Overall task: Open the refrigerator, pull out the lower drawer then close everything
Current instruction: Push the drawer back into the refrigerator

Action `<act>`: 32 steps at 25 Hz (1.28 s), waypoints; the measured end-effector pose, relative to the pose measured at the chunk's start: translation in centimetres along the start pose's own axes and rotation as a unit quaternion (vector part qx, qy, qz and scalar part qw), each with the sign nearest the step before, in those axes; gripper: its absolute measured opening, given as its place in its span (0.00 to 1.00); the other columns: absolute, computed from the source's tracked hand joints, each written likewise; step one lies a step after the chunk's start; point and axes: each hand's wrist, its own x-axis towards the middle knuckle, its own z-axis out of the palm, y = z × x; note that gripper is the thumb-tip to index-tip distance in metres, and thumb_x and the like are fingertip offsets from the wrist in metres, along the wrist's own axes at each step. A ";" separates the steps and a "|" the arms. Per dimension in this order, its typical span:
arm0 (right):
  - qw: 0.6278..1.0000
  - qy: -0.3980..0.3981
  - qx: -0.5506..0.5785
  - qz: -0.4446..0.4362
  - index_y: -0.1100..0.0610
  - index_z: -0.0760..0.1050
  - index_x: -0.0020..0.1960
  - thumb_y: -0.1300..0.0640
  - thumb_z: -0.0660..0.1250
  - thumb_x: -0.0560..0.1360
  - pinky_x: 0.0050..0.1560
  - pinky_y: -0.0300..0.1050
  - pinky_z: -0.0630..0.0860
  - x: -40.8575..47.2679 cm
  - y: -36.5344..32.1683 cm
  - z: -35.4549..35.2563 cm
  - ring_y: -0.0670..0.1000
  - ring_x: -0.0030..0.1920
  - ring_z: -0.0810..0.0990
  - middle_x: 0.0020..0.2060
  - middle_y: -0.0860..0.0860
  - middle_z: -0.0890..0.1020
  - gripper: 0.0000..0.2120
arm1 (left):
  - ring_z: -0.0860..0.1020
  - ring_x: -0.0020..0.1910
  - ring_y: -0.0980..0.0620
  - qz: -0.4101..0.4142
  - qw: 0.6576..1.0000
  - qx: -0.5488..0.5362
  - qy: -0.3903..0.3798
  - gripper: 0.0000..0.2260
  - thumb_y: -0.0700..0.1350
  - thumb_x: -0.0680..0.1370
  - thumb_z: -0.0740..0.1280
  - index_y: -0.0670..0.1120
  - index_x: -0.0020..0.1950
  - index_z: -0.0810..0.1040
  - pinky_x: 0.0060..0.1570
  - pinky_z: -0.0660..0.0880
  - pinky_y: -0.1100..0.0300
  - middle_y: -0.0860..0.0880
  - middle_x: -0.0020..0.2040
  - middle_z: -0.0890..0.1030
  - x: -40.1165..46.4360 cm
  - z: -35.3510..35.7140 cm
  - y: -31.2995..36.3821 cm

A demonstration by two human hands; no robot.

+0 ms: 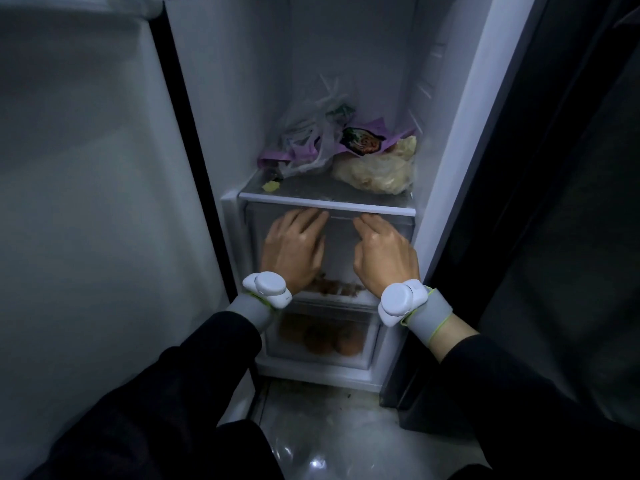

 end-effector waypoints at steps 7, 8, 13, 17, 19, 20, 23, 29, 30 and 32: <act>0.999 0.041 -0.007 -0.023 0.60 0.82 0.52 0.65 0.66 0.66 0.45 0.50 0.80 -0.2 0.3 -1.0 0.59 0.49 0.81 0.47 0.54 0.85 0.15 | 0.74 0.60 0.45 -0.034 0.999 0.031 -0.010 0.21 0.48 0.75 0.64 0.47 0.68 0.73 0.57 0.68 0.49 0.45 0.62 0.77 0.6 -1.6 0.9; 0.999 0.045 -0.008 -0.025 0.60 0.81 0.54 0.65 0.66 0.66 0.47 0.51 0.79 -0.1 0.4 -1.2 0.59 0.51 0.81 0.49 0.54 0.84 0.16 | 0.74 0.61 0.45 -0.038 0.999 0.033 -0.016 0.21 0.49 0.76 0.63 0.47 0.69 0.72 0.58 0.67 0.49 0.44 0.64 0.76 0.8 -1.7 1.1; 0.998 0.023 -0.030 -0.046 0.60 0.76 0.63 0.60 0.64 0.72 0.66 0.56 0.70 0.4 0.8 -1.7 0.58 0.65 0.75 0.63 0.57 0.79 0.20 | 0.70 0.69 0.45 -0.051 0.997 0.042 -0.044 0.23 0.52 0.78 0.59 0.47 0.73 0.69 0.68 0.62 0.45 0.43 0.71 0.71 1.3 -2.1 1.8; 0.998 -0.039 -0.032 -0.040 0.57 0.67 0.72 0.54 0.61 0.77 0.74 0.59 0.57 0.6 1.0 -2.0 0.56 0.75 0.63 0.72 0.57 0.69 0.24 | 0.62 0.75 0.45 -0.072 0.993 0.047 -0.080 0.25 0.56 0.79 0.55 0.51 0.76 0.64 0.73 0.56 0.42 0.44 0.76 0.65 1.3 -2.7 1.8; 0.997 -0.059 -0.031 -0.045 0.56 0.63 0.74 0.52 0.59 0.78 0.74 0.60 0.53 0.6 1.0 -2.1 0.56 0.76 0.59 0.74 0.57 0.65 0.25 | 0.57 0.77 0.46 -0.084 0.990 0.050 -0.102 0.26 0.58 0.79 0.53 0.53 0.77 0.60 0.74 0.51 0.42 0.45 0.78 0.61 1.3 -3.0 1.7; 0.996 -0.069 -0.031 -0.046 0.55 0.61 0.75 0.51 0.58 0.78 0.75 0.61 0.52 0.6 1.0 -2.3 0.56 0.77 0.57 0.75 0.57 0.64 0.26 | 0.55 0.77 0.46 -0.088 0.989 0.052 -0.111 0.27 0.59 0.79 0.51 0.54 0.77 0.59 0.75 0.49 0.42 0.45 0.78 0.59 1.4 -3.1 1.8; 0.994 -0.087 -0.040 -0.045 0.55 0.58 0.77 0.50 0.57 0.79 0.75 0.62 0.49 0.8 1.1 -2.6 0.56 0.78 0.54 0.76 0.57 0.60 0.27 | 0.53 0.78 0.47 -0.091 0.986 0.058 -0.124 0.28 0.61 0.79 0.48 0.55 0.78 0.57 0.75 0.46 0.42 0.46 0.79 0.57 1.8 -3.5 2.0; 0.993 -0.101 -0.039 -0.048 0.56 0.58 0.76 0.50 0.57 0.79 0.74 0.62 0.48 2.2 1.0 -3.3 0.54 0.78 0.54 0.76 0.57 0.60 0.27 | 0.53 0.78 0.48 -0.108 0.983 0.062 -0.136 0.26 0.59 0.81 0.49 0.55 0.78 0.56 0.75 0.46 0.42 0.47 0.79 0.57 3.2 -3.9 1.9; 0.992 -0.109 -0.036 -0.046 0.56 0.58 0.76 0.50 0.57 0.79 0.74 0.62 0.48 2.5 0.9 -3.5 0.54 0.78 0.54 0.76 0.57 0.61 0.27 | 0.53 0.78 0.48 -0.111 0.981 0.059 -0.146 0.26 0.59 0.81 0.49 0.55 0.78 0.56 0.75 0.45 0.42 0.47 0.79 0.56 3.5 -4.0 1.8; 0.991 -0.122 -0.028 -0.043 0.56 0.59 0.76 0.51 0.58 0.79 0.74 0.63 0.50 2.9 0.9 -3.9 0.54 0.77 0.55 0.75 0.57 0.62 0.27 | 0.53 0.78 0.48 -0.115 0.978 0.057 -0.162 0.26 0.59 0.80 0.48 0.55 0.78 0.56 0.75 0.46 0.42 0.46 0.79 0.56 4.0 -4.3 1.7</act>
